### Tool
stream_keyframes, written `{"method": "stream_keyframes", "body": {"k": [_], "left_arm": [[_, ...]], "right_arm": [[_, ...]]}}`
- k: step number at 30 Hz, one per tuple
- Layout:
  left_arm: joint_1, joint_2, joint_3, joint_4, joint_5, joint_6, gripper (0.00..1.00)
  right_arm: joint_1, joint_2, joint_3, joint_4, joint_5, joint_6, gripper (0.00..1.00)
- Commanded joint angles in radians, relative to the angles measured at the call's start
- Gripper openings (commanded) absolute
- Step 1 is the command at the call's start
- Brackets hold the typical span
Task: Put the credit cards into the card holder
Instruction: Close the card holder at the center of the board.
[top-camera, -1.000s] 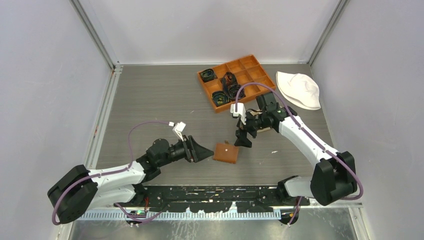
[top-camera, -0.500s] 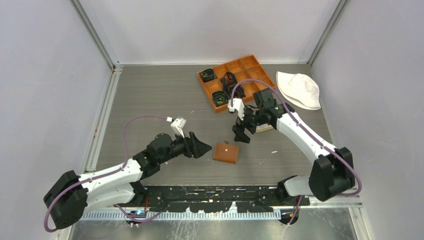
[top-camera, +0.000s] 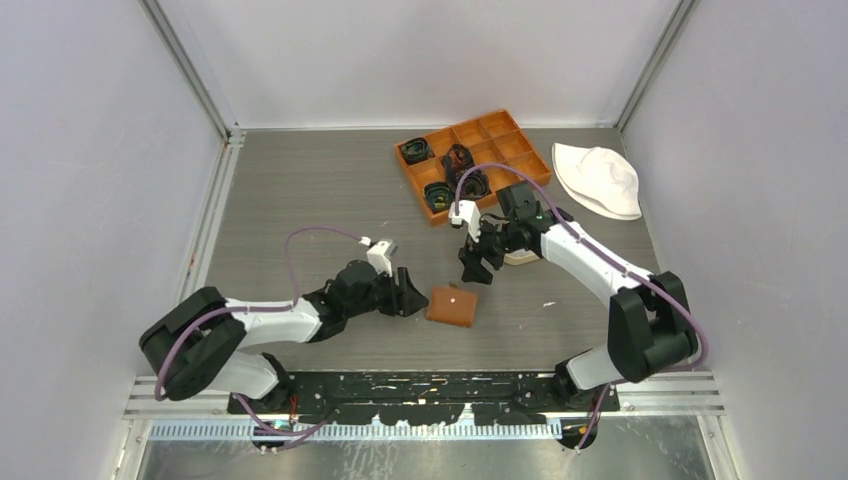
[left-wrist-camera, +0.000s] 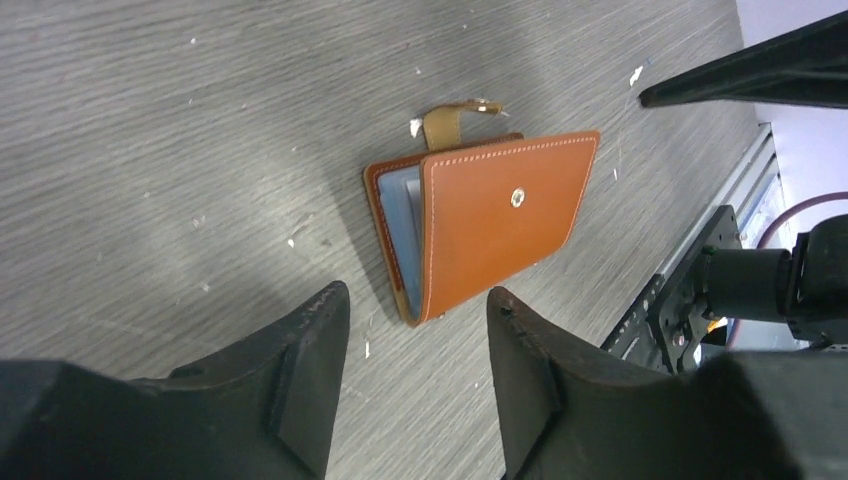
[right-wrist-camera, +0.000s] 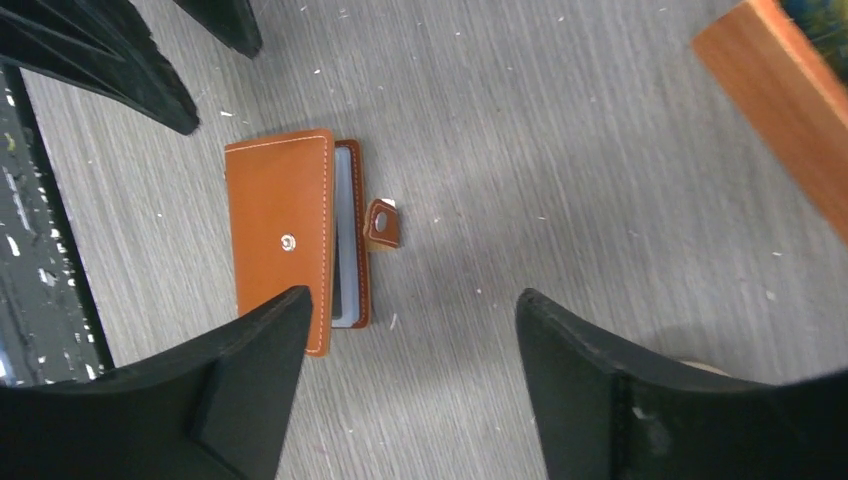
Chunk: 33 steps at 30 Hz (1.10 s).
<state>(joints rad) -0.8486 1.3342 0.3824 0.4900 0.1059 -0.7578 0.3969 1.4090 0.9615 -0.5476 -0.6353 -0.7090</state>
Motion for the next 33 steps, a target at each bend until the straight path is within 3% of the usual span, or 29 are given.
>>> {"method": "stream_keyframes", "body": {"k": [1,4,10,15,22,33], "left_arm": [[0.009,0.073,0.095,0.110,0.047,0.033,0.51],[0.012,0.100,0.101,0.113,0.054,0.026,0.48],[0.013,0.134,0.094,0.141,0.046,0.007,0.50],[0.017,0.171,0.128,0.095,0.046,-0.010,0.48],[0.022,0.204,0.170,0.022,0.046,-0.029,0.43],[0.028,0.284,0.239,-0.073,0.082,-0.067,0.37]], "right_arm": [[0.008,0.060,0.072,-0.063,-0.113,-0.039,0.72],[0.035,0.077,0.063,-0.093,-0.129,-0.091,0.68],[0.110,0.151,0.083,-0.004,0.035,0.001,0.68],[0.115,0.179,0.083,0.036,0.070,0.041,0.63],[0.126,0.216,0.095,0.065,0.118,0.094,0.47],[0.130,0.241,0.099,0.072,0.110,0.117,0.37]]}}
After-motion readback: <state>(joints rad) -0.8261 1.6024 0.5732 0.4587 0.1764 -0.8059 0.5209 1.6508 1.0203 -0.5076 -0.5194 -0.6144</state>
